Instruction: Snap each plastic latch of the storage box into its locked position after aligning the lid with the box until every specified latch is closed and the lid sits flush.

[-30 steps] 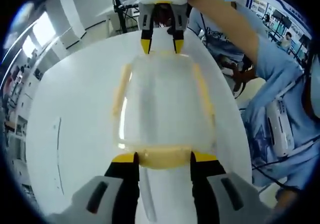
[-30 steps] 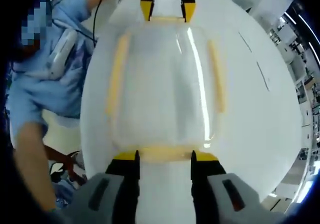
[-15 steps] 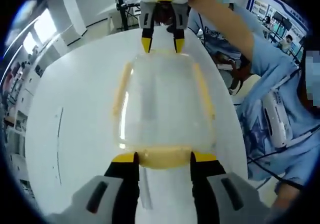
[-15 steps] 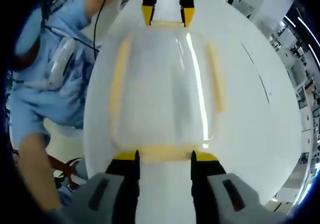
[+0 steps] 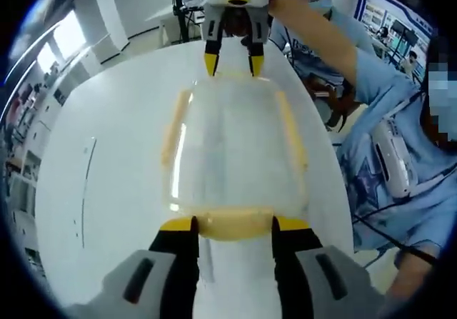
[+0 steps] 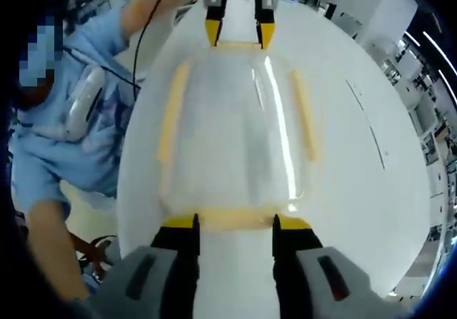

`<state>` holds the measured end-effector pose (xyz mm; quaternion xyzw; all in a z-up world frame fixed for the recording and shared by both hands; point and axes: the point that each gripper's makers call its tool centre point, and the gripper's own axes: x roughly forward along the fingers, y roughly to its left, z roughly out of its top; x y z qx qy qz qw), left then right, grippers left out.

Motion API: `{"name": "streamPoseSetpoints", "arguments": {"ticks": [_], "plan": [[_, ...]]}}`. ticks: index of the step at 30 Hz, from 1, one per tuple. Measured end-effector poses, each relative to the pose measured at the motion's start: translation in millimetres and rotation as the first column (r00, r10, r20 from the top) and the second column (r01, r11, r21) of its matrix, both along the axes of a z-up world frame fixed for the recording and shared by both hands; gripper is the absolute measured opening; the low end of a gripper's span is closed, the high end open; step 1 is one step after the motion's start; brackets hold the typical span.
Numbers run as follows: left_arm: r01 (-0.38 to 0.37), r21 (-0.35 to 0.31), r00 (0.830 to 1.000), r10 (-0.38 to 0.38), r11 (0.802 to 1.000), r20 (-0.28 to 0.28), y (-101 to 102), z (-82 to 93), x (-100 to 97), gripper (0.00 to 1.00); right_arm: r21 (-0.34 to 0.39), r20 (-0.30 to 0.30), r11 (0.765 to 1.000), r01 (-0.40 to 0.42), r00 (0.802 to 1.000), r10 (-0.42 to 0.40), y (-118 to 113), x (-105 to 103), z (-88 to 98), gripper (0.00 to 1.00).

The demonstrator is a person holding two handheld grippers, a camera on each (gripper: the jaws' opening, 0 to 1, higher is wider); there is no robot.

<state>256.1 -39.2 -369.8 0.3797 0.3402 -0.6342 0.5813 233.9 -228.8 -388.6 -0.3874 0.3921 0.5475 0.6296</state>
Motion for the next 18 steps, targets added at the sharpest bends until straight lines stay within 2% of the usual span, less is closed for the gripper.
{"name": "streamPoseSetpoints", "arguments": {"ticks": [9,18], "plan": [[-0.021,-0.014,1.000,0.021,1.000,-0.010,18,-1.9,-1.2,0.39,0.036,-0.002,0.999,-0.021,1.000,0.021,18,1,-5.2,0.38],[-0.043,-0.029,0.999,0.043,0.999,-0.019,35,-2.2,-3.9,0.39,0.055,-0.003,0.997,-0.045,0.999,0.045,35,4,-1.2,0.38]]}}
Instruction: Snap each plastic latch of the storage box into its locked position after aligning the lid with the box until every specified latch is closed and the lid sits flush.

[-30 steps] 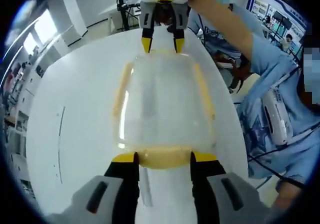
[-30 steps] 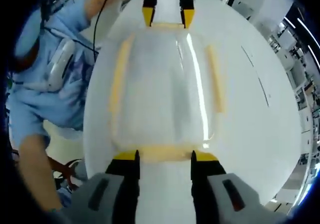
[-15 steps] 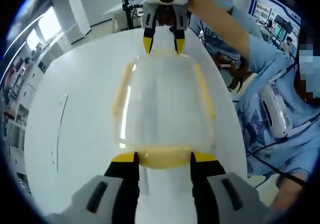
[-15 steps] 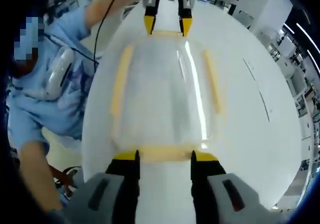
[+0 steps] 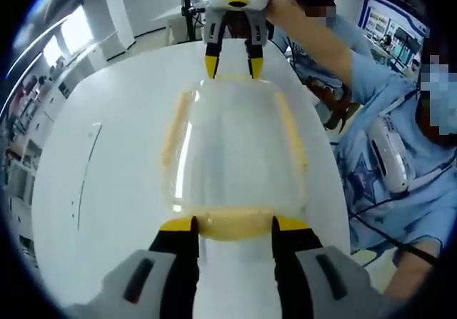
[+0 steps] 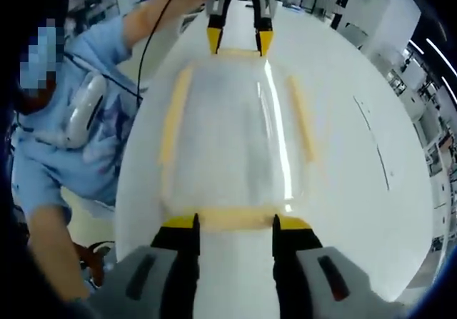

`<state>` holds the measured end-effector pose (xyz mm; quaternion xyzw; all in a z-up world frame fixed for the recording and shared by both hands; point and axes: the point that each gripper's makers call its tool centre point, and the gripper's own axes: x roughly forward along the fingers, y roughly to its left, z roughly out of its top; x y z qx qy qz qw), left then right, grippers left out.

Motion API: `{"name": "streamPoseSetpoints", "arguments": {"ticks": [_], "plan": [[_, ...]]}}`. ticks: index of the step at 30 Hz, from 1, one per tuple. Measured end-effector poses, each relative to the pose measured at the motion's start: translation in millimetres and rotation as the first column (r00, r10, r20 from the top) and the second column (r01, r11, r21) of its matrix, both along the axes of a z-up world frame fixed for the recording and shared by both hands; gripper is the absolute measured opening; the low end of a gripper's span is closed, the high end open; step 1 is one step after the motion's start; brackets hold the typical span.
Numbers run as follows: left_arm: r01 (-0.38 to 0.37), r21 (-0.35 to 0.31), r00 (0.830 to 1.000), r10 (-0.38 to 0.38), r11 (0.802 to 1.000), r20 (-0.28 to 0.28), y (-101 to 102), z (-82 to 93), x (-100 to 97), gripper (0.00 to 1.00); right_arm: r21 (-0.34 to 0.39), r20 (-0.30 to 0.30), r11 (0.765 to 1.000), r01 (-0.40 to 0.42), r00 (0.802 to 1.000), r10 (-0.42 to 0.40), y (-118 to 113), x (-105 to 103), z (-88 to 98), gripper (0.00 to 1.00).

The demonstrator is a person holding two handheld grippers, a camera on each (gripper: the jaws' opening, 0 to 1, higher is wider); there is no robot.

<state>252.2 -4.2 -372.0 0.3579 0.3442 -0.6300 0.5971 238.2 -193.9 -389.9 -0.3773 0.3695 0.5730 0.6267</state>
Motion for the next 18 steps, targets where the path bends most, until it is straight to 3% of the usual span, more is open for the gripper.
{"name": "streamPoseSetpoints", "arguments": {"ticks": [18], "plan": [[-0.035,-0.008,0.999,0.035,0.999,-0.010,25,-0.2,5.2,0.39,0.028,-0.001,0.999,-0.038,0.999,0.038,25,9,0.1,0.38]]}}
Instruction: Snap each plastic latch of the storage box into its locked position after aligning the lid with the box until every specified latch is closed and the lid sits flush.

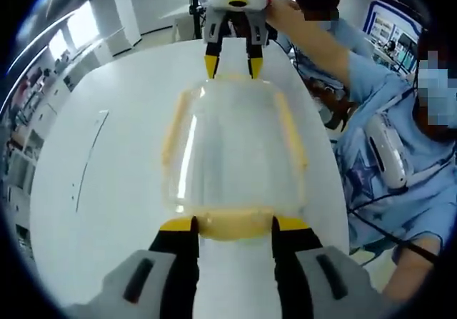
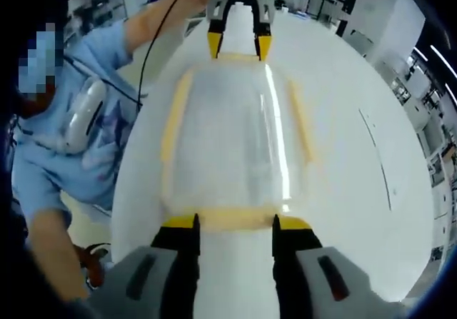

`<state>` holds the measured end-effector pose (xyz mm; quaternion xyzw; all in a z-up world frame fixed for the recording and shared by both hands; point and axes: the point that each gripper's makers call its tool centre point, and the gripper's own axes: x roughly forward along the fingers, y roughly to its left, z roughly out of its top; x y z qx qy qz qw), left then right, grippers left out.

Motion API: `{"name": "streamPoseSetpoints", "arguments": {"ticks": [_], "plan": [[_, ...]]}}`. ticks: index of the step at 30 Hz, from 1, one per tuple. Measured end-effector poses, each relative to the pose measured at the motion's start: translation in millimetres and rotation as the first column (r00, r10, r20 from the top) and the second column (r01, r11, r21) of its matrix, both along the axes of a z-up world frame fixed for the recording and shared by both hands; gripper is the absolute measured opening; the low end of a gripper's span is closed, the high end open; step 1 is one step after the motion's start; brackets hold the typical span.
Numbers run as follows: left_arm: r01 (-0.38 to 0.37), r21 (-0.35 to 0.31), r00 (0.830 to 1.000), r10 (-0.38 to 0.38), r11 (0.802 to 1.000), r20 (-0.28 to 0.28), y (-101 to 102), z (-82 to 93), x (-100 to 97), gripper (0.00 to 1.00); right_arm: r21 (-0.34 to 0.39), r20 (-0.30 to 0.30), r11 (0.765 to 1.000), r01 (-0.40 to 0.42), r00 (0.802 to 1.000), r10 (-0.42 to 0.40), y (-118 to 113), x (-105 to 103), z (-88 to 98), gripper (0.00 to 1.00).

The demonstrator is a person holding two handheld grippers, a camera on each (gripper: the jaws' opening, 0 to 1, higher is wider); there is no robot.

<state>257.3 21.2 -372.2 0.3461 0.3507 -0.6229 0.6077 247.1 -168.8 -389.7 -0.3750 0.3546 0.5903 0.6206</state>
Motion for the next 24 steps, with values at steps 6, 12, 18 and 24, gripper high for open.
{"name": "streamPoseSetpoints", "arguments": {"ticks": [6,12,18,24], "plan": [[-0.014,-0.018,1.000,0.013,1.000,-0.009,10,-2.1,0.3,0.39,0.012,-0.004,1.000,-0.014,1.000,0.014,10,4,-1.8,0.38],[-0.021,-0.049,1.000,0.021,0.999,-0.011,17,-2.6,-2.6,0.39,0.022,0.000,0.999,-0.025,1.000,0.025,17,7,0.2,0.38],[-0.028,-0.063,0.999,0.027,0.998,-0.017,24,-3.8,0.0,0.39,0.015,0.001,0.999,-0.032,0.999,0.032,25,7,-0.1,0.38],[-0.034,-0.073,0.999,0.033,0.997,-0.020,28,-6.8,-1.6,0.39,0.021,0.005,0.999,-0.037,0.999,0.037,31,8,-1.2,0.38]]}}
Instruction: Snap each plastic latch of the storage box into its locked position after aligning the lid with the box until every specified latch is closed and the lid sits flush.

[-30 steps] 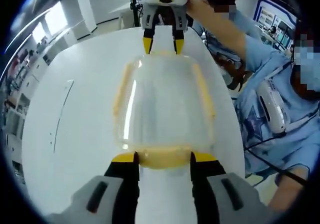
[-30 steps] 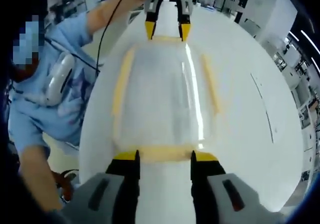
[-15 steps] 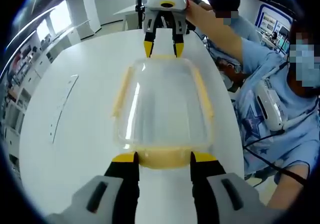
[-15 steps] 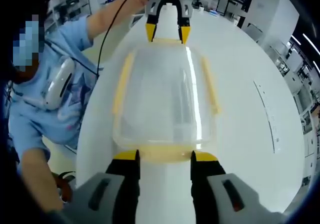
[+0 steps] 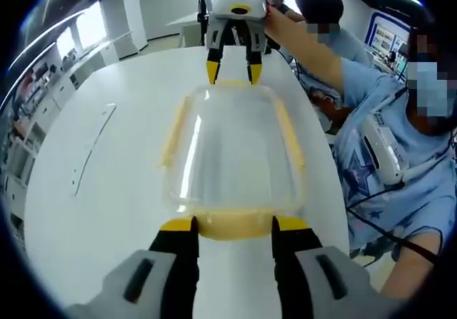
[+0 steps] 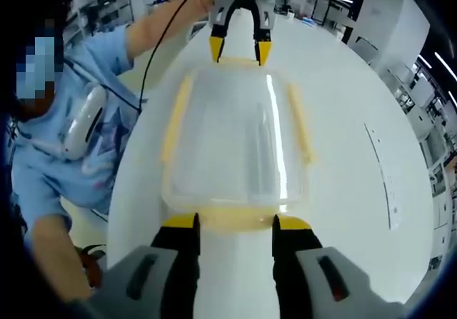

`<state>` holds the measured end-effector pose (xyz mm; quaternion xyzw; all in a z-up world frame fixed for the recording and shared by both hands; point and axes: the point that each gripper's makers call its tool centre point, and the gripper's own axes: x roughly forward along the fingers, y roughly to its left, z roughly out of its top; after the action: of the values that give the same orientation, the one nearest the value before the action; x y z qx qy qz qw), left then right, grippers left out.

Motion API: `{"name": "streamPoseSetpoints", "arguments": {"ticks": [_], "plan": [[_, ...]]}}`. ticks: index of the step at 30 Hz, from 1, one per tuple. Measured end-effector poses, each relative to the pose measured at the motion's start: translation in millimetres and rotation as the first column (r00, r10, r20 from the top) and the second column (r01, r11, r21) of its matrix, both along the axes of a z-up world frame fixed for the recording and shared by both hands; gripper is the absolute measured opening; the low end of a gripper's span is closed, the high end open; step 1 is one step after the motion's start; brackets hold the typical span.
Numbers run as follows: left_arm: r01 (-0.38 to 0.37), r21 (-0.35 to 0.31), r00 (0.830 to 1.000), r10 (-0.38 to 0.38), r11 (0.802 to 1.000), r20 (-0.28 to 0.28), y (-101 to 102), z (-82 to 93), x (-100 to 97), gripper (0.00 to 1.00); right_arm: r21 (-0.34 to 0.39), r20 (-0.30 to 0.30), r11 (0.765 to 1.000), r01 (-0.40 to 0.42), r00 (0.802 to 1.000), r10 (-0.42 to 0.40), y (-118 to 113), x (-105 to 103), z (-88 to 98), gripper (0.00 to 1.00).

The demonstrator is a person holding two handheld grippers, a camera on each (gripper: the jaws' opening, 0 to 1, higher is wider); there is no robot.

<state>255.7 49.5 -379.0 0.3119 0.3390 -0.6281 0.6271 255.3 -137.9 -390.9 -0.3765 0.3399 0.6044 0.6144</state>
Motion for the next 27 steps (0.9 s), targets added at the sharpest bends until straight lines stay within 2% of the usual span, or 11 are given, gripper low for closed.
{"name": "streamPoseSetpoints", "arguments": {"ticks": [13,27], "plan": [[-0.009,0.006,1.000,0.009,1.000,-0.012,9,-7.3,2.7,0.39,-0.006,-0.004,1.000,-0.005,1.000,0.005,9,5,-4.6,0.38],[-0.008,0.014,0.999,0.009,1.000,-0.033,15,-13.4,4.3,0.40,-0.025,-0.011,1.000,0.008,1.000,-0.008,15,-3,-6.8,0.38]]}}
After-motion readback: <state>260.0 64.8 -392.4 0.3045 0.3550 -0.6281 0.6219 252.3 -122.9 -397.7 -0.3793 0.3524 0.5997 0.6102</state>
